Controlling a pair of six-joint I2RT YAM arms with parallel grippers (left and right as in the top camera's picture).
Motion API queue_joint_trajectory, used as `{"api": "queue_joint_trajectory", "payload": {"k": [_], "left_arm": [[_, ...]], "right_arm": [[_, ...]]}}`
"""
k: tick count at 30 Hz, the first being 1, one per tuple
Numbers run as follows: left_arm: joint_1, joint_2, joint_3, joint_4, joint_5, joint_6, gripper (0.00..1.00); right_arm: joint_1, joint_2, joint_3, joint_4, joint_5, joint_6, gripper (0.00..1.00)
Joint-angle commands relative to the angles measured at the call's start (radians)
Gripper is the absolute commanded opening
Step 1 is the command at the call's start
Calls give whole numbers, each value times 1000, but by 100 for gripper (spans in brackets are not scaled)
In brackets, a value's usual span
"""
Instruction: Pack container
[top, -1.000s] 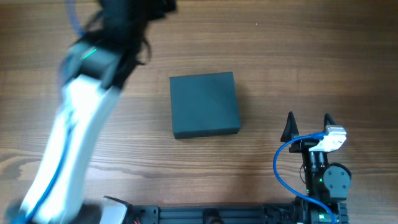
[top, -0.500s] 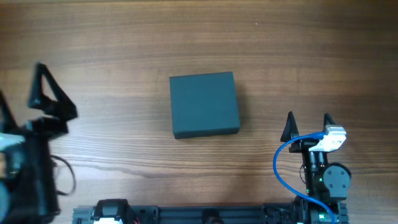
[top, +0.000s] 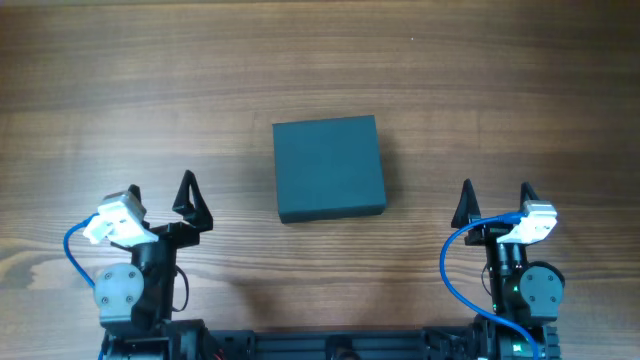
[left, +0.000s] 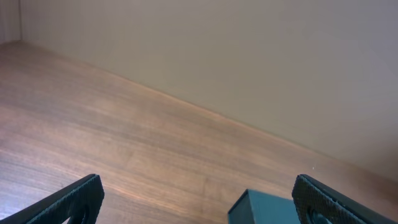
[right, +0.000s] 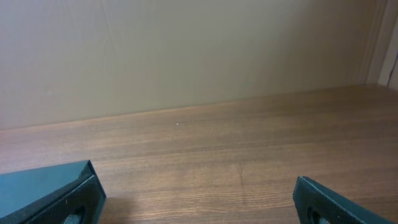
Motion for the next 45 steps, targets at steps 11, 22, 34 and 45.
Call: {"api": "queue_joint_trajectory", "payload": {"k": [11, 22, 34, 45], "left_arm": [[5, -117, -211, 42, 22, -18, 100], [5, -172, -225, 32, 22, -18, 100], [-16, -218, -301, 51, -21, -43, 100], [-16, -216, -302, 50, -70, -44, 100]], "right_arm": [[-3, -4, 0, 3, -8, 10, 100], [-3, -4, 0, 3, -8, 10, 100], [-3, -4, 0, 3, -8, 10, 100], [-3, -4, 0, 3, -8, 10, 100]]}}
